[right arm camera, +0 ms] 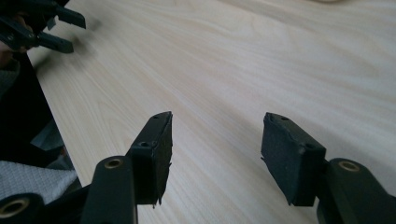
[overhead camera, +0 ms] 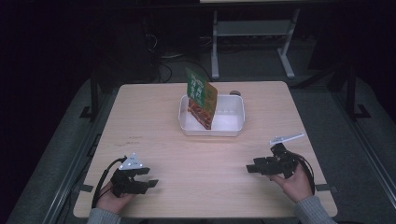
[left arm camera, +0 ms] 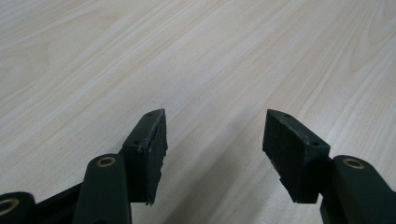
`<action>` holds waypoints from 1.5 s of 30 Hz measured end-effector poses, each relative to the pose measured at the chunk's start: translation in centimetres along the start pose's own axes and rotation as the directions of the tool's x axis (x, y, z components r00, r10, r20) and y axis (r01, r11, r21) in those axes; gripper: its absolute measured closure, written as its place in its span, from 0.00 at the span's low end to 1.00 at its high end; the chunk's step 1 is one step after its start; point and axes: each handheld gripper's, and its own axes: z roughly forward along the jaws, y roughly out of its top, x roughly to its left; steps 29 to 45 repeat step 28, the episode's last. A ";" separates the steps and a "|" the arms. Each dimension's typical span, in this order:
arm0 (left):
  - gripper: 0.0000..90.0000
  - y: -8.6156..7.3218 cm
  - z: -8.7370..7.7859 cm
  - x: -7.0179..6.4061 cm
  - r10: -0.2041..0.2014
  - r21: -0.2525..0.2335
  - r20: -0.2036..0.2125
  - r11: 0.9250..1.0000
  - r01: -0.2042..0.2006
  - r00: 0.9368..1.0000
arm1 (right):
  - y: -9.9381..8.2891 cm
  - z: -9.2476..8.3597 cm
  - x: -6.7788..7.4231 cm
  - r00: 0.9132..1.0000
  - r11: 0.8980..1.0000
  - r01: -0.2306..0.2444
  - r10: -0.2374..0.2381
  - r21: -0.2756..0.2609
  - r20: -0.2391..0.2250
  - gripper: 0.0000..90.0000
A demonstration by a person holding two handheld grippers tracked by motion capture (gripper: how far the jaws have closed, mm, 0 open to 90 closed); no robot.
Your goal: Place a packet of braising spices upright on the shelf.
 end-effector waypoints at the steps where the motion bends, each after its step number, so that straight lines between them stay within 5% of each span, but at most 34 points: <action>1: 0.44 0.0 0.0 0.0 0.000 0.000 0.000 1.000 0.000 1.000 | -0.2 0.1 0.0 1.000 1.000 0.001 -0.001 0.000 0.002 0.47; 17: 0.41 0.2 0.1 -0.3 0.007 0.003 0.000 1.000 -0.007 1.000 | -3.6 0.7 0.7 1.000 1.000 0.008 -0.008 -0.027 0.019 0.46; 28: 0.38 0.3 0.3 -0.3 0.019 0.015 0.001 1.000 -0.019 1.000 | -3.3 1.9 1.7 0.994 0.996 0.088 -0.088 0.004 0.062 0.46; 45: 0.38 0.3 0.3 -0.3 0.019 0.015 0.001 1.000 -0.019 1.000 | -3.3 1.9 1.7 0.994 0.996 0.088 -0.088 0.004 0.062 0.46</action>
